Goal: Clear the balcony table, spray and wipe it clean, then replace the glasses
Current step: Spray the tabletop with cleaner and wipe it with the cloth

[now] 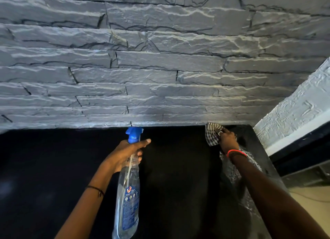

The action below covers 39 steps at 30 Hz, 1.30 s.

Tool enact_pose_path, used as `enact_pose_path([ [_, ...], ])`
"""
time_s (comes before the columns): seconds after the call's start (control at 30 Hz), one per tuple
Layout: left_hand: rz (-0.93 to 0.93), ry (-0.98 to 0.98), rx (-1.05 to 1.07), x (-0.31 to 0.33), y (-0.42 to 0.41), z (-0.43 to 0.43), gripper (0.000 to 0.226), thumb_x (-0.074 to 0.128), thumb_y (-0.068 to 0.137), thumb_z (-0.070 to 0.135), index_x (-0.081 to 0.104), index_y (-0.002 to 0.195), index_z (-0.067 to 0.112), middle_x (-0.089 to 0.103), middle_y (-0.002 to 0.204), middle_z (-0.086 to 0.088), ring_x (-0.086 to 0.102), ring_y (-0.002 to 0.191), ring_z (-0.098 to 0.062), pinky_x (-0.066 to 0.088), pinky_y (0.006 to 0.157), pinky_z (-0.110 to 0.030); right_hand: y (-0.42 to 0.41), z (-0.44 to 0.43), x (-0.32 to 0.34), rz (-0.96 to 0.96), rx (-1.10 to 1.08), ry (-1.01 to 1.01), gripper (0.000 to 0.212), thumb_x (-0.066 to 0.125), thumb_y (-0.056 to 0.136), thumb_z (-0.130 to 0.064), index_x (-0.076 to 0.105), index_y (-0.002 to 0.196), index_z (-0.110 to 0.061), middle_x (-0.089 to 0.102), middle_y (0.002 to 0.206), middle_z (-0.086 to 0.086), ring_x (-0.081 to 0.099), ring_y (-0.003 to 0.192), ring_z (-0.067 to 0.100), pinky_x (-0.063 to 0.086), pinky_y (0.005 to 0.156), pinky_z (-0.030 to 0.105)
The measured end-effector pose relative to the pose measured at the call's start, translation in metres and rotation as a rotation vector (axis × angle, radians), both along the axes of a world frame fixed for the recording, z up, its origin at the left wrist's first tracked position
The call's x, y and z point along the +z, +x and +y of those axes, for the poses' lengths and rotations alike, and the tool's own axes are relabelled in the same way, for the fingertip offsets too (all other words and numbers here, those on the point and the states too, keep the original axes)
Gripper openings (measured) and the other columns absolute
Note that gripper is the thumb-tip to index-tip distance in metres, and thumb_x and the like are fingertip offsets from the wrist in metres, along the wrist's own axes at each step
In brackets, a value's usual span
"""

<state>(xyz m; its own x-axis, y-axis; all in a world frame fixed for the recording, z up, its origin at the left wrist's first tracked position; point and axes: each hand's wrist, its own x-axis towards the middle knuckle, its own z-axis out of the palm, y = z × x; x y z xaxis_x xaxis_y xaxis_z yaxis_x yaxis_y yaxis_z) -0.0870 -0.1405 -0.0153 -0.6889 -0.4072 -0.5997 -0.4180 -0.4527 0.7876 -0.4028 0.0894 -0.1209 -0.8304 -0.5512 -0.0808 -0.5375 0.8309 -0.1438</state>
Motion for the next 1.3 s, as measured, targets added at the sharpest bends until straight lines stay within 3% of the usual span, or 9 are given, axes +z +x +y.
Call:
enact_pose_path([
  [0.27,-0.001,-0.010,-0.012,0.005,0.000,0.015,0.030,0.077,0.076,0.030,0.058,0.089,0.010,0.049,0.054,-0.001,0.047,0.046,-0.014,0.043,0.054,-0.028,0.030,-0.029,0.008,-0.101,0.076,-0.050,0.033,0.045,0.088,-0.002,0.060,0.117,-0.002,0.059,0.122,0.022,0.050,0.117,0.037,0.035,0.102,0.035],
  [0.37,0.012,-0.011,-0.033,0.009,-0.004,0.021,0.031,0.077,0.076,0.030,0.058,0.091,0.010,0.051,0.054,0.000,0.048,0.047,-0.014,0.044,0.054,-0.027,0.050,-0.030,-0.016,-0.151,0.117,-0.162,0.033,0.042,0.090,-0.018,0.066,0.110,-0.008,0.063,0.114,0.020,0.056,0.109,0.036,0.043,0.099,0.035],
  [0.47,0.029,-0.020,-0.052,0.014,-0.008,0.029,0.033,0.076,0.076,0.030,0.057,0.093,0.009,0.051,0.054,0.000,0.049,0.047,-0.013,0.045,0.054,-0.027,0.088,-0.012,-0.016,-0.219,0.212,-0.144,0.056,0.022,0.085,-0.036,0.059,0.122,-0.017,0.056,0.128,0.013,0.050,0.120,0.029,0.035,0.106,0.031],
  [0.57,0.042,-0.020,-0.062,0.019,-0.012,0.036,0.034,0.077,0.076,0.030,0.057,0.093,0.009,0.051,0.056,-0.001,0.049,0.048,-0.013,0.045,0.054,-0.027,0.119,0.021,-0.010,-0.148,0.414,-0.092,0.056,0.025,0.084,-0.010,0.048,0.135,-0.018,0.045,0.142,0.005,0.039,0.130,0.026,0.020,0.112,0.023],
  [0.63,0.042,-0.026,-0.060,0.020,-0.013,0.041,0.033,0.077,0.076,0.030,0.057,0.093,0.009,0.051,0.055,-0.001,0.049,0.047,-0.013,0.045,0.054,-0.026,0.130,0.050,0.000,-0.138,0.429,-0.097,0.055,0.032,0.088,-0.004,0.042,0.139,-0.023,0.038,0.146,0.000,0.033,0.133,0.024,0.020,0.113,0.024],
  [0.83,0.038,-0.020,-0.086,0.022,-0.010,0.054,0.033,0.076,0.077,0.030,0.057,0.093,0.009,0.051,0.052,0.000,0.050,0.046,-0.013,0.046,0.051,-0.025,0.093,0.100,0.011,-0.209,0.278,-0.112,0.053,0.025,0.085,-0.029,0.044,0.135,-0.023,0.044,0.141,0.008,0.039,0.130,0.028,0.013,0.109,0.016],
  [1.0,0.036,-0.037,-0.099,0.025,0.001,0.065,0.029,0.075,0.079,0.029,0.057,0.091,0.010,0.051,0.053,0.000,0.050,0.046,-0.012,0.046,0.051,-0.024,0.090,0.058,0.025,-0.152,0.138,0.044,0.038,0.036,0.094,-0.015,0.054,0.125,-0.001,0.046,0.135,0.022,0.043,0.126,0.033,0.028,0.108,0.035],
  [1.2,0.020,-0.042,-0.097,0.028,0.006,0.081,0.028,0.075,0.080,0.029,0.056,0.089,0.011,0.050,0.054,-0.001,0.049,0.045,-0.013,0.045,0.051,-0.025,0.171,0.038,0.001,-0.140,0.428,-0.058,0.045,0.040,0.081,-0.016,0.060,0.122,-0.021,0.055,0.132,0.005,0.050,0.121,0.028,0.037,0.106,0.034],
  [1.3,0.040,-0.038,-0.109,0.034,0.008,0.088,0.030,0.075,0.079,0.030,0.056,0.092,0.010,0.050,0.054,-0.001,0.050,0.046,-0.013,0.046,0.051,-0.025,0.225,0.070,-0.007,-0.141,0.540,-0.087,0.046,0.037,0.074,-0.025,0.065,0.109,-0.036,0.064,0.116,-0.013,0.059,0.110,0.012,0.046,0.093,0.021],
])
